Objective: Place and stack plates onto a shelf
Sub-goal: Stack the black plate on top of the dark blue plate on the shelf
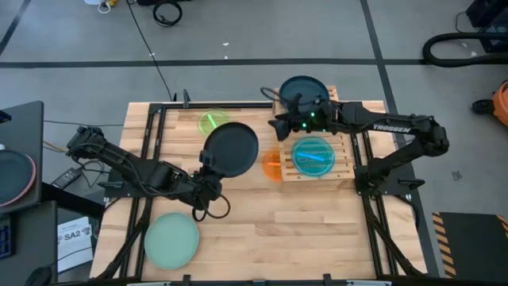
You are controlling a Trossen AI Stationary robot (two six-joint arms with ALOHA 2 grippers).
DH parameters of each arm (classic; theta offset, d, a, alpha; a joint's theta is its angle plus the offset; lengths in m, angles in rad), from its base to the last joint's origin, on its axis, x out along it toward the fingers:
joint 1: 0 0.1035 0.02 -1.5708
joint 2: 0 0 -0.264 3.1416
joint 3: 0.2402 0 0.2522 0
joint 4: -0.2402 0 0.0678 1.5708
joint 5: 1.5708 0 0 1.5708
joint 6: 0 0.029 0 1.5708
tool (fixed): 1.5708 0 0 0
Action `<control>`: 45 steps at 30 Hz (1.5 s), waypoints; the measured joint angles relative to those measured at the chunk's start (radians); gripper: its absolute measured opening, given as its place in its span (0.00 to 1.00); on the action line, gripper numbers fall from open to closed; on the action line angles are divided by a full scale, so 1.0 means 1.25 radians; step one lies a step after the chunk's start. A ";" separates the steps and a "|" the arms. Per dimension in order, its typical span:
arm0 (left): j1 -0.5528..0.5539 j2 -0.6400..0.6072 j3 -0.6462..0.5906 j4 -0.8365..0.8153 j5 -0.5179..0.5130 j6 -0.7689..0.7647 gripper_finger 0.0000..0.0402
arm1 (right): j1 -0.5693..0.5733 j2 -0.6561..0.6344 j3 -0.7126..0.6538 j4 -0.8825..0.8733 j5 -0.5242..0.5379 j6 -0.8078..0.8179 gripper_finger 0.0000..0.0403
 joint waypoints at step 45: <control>0.092 0.001 -0.001 0.001 -0.097 0.159 0.06 | 0.037 0.145 0.000 0.247 -0.070 0.138 0.45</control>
